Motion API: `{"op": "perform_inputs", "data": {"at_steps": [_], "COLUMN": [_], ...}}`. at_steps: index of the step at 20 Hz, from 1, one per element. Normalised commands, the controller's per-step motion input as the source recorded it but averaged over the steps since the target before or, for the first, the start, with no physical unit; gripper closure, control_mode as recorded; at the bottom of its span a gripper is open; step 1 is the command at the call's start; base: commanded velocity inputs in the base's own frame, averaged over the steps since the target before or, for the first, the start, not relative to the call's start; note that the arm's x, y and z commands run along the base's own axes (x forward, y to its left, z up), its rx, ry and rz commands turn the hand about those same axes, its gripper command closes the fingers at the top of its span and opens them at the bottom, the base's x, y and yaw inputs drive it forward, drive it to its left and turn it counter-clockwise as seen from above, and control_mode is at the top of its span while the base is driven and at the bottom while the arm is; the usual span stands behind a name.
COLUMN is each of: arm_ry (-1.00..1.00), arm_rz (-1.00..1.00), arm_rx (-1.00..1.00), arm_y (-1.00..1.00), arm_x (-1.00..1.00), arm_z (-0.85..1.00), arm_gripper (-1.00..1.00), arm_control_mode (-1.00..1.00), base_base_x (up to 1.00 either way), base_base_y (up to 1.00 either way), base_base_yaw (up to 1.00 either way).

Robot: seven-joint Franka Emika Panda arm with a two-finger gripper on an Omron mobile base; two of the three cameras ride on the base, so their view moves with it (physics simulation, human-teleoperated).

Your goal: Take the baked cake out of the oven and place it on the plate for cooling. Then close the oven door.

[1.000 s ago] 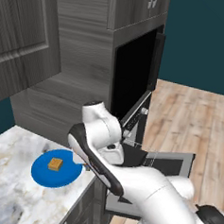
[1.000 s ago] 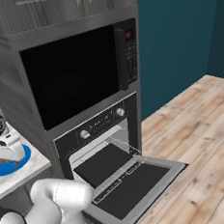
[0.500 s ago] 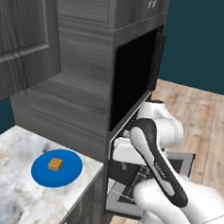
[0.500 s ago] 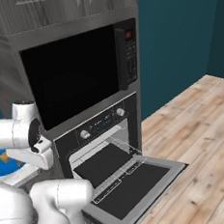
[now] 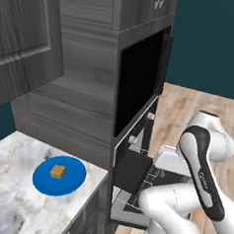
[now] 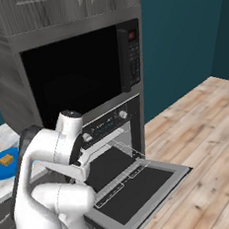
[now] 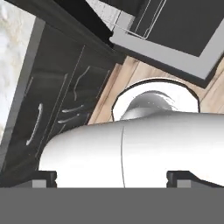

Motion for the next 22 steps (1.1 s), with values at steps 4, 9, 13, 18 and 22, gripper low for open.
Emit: {"op": "perform_inputs", "data": {"at_steps": [4, 9, 13, 18, 22], "arm_ry": [-0.09, -0.02, 0.00, 0.00, 0.00], "arm_rz": [0.16, 0.17, 0.15, 0.11, 0.03], "arm_rx": [0.11, 0.03, 0.00, 0.00, 0.00], "arm_y": [-0.78, -0.65, -0.50, -0.43, -0.29], "arm_x": [0.28, 0.59, 0.83, 0.84, 0.71], "arm_z": [-0.27, -0.39, -0.49, -0.58, -0.75], "arm_gripper": [-1.00, -1.00, -1.00, -1.00, -1.00], "arm_control_mode": [-1.00, -1.00, -1.00, -1.00, -1.00], "base_base_x": [0.00, 0.00, 0.00, 0.00, 0.00], "base_base_y": [0.00, 0.00, 0.00, 0.00, 0.00], "base_base_yaw": [0.00, 0.00, 0.00, 0.00, 0.00]}}
